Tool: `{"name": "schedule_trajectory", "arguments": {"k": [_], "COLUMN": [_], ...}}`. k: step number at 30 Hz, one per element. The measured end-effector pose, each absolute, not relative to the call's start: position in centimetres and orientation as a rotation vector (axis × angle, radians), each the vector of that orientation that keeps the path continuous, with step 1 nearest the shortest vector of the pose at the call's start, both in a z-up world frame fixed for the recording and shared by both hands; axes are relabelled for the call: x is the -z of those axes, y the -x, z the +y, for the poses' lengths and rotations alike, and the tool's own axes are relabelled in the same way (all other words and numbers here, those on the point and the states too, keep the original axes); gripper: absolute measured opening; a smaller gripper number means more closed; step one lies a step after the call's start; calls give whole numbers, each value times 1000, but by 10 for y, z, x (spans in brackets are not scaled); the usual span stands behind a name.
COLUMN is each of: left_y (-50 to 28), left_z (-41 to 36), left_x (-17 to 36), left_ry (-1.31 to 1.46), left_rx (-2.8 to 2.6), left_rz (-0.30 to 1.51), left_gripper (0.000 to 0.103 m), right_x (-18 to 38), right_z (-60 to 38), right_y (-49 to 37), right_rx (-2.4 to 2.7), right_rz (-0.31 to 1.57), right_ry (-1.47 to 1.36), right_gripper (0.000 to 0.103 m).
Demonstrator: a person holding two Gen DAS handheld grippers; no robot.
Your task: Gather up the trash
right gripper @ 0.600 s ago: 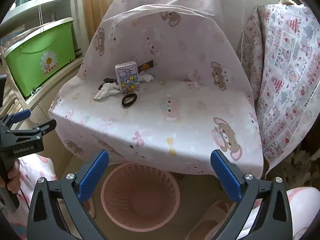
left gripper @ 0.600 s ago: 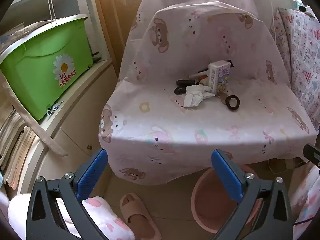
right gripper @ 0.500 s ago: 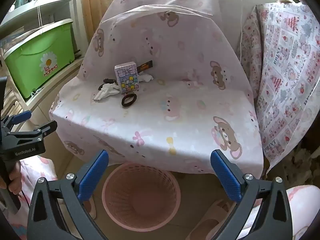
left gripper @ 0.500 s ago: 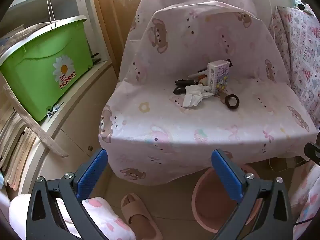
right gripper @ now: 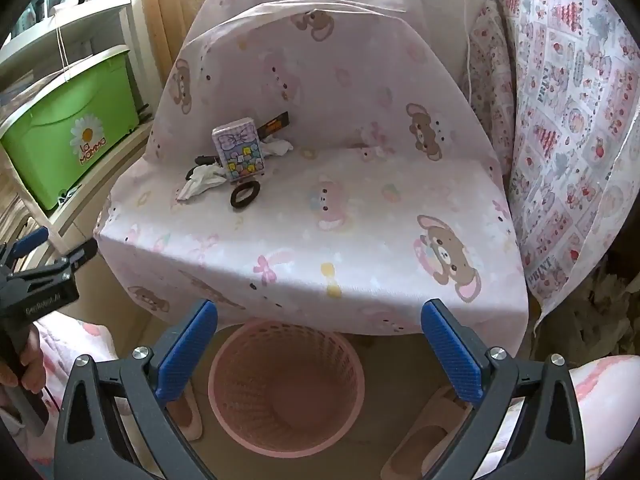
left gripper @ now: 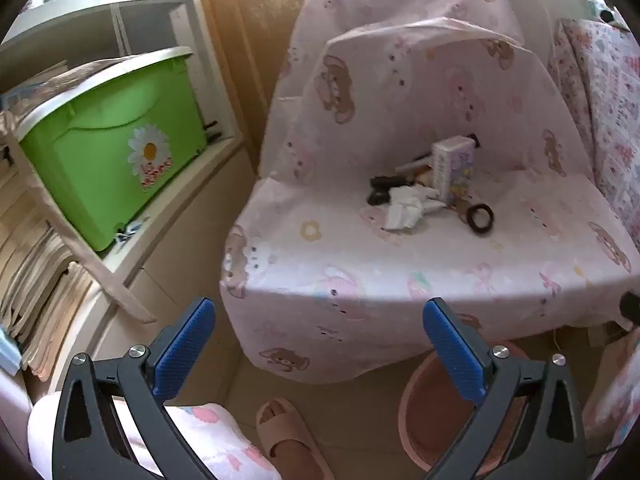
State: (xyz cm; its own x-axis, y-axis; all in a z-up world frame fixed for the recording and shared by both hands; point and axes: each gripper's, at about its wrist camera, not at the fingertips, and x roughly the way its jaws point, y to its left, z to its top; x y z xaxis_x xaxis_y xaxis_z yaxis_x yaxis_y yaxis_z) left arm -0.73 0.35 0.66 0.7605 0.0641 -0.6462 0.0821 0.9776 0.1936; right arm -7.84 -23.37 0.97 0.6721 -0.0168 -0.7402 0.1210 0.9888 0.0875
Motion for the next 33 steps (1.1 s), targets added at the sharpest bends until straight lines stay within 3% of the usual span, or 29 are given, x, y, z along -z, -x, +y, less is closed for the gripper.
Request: {"name": "schedule_trajectory", "arguments": {"k": [33], "left_y": [3], "left_z": [12], "left_x": [-8], "left_ry": [-212], "left_rx": [-17], "left_rz": [710], "left_gripper": [102], "right_x": [-6], "right_z": [-219], "right_y": [77], "right_rx": [64], "right_rz": [841], "right_ry": [-60], "right_gripper": [103]}}
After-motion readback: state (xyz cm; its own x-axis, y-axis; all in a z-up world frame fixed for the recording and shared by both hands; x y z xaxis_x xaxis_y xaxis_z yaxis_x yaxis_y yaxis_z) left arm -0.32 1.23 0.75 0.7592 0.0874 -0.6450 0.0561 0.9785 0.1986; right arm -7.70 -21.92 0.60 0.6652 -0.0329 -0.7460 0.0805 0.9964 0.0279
